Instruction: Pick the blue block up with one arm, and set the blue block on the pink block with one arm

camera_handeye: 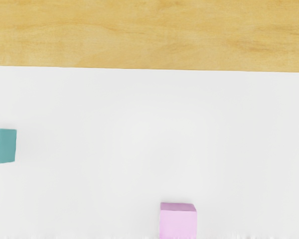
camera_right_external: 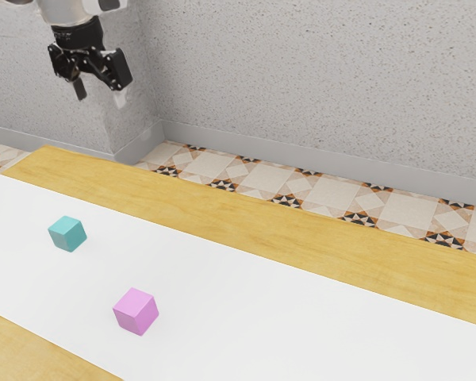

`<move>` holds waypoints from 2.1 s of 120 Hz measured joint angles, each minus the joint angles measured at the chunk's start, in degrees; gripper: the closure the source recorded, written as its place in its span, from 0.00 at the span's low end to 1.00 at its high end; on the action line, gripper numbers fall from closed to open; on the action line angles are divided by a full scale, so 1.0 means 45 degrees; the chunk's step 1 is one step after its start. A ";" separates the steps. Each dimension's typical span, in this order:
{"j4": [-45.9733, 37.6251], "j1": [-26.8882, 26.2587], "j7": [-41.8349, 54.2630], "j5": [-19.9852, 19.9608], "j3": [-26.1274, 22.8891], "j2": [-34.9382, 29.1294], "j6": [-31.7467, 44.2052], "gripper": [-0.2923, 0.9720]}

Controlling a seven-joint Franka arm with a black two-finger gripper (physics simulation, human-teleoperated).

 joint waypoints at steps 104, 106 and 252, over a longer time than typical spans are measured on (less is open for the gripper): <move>0.5787 0.1934 -0.0166 0.0043 0.0540 0.3120 -0.2954 0.23; 0.5792 0.2048 -0.0157 0.0040 0.0540 0.3199 -0.2890 0.23; 0.5072 0.3327 0.1432 -0.0859 0.1450 0.9210 0.4330 0.23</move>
